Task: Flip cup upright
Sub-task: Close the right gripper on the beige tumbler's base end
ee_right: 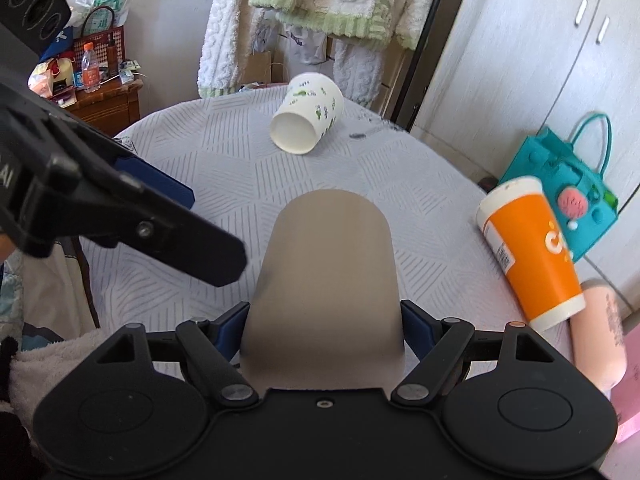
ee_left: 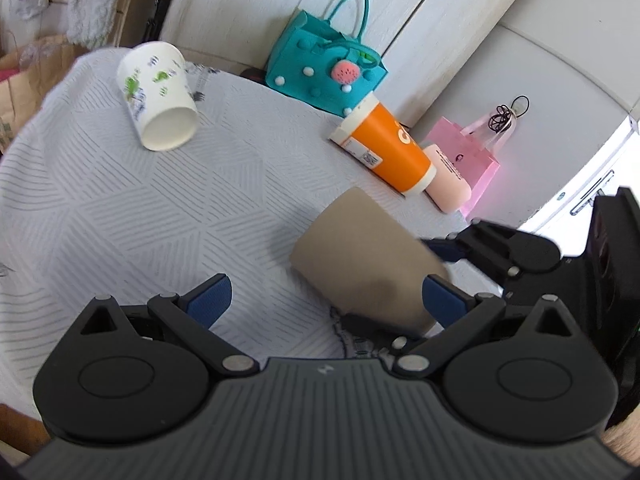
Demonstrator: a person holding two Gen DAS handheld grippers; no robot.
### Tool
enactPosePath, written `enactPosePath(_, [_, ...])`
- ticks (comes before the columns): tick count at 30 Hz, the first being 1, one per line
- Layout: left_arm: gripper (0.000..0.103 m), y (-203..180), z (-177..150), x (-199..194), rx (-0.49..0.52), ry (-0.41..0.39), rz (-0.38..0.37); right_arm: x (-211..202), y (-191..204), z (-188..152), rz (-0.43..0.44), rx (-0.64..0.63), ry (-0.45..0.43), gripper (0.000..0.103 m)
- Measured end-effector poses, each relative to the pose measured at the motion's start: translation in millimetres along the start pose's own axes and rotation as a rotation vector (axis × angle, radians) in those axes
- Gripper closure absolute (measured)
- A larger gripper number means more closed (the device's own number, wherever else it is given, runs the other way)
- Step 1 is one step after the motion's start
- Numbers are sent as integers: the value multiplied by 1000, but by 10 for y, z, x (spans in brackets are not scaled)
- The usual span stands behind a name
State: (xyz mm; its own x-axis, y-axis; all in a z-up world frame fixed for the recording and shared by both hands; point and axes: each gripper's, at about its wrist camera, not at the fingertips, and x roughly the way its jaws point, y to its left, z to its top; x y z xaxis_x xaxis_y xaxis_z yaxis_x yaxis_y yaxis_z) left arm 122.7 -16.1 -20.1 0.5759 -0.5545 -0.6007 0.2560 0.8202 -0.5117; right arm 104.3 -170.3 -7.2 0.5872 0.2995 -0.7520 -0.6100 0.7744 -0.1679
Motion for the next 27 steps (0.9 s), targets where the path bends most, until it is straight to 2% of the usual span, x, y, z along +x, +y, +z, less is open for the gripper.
enactPosePath(4, [0, -2, 7, 86, -26, 24, -19, 9, -31, -55, 17, 18, 2, 21])
enactPosePath(9, [2, 64, -25, 225, -110, 56, -78, -2, -13, -74, 10, 4, -13, 20])
enactPosePath(12, [3, 138, -62, 278, -205, 45, -139, -38, -21, -72, 22, -12, -42, 12])
enactPosePath(14, [4, 129, -64, 319, -227, 48, -159, -45, -60, -30, 33, -10, -38, 11])
enactPosePath(19, [11, 101, -102, 399, -293, 71, -238, -7, -171, 64, 66, 14, 3, 11])
enactPosePath(21, [28, 102, -134, 424, -333, 63, -238, 21, -206, 82, 92, 23, 31, 11])
enactPosePath(22, [31, 92, -151, 421, -330, 47, -218, 42, -218, 83, 111, 20, 46, 11])
enactPosePath(24, [32, 69, -170, 417, -314, 26, -194, 76, -231, 77, 121, 21, 60, 12])
enactPosePath(27, [32, 81, -182, 464, -341, 45, -219, 100, -232, 48, 138, 45, 67, 17])
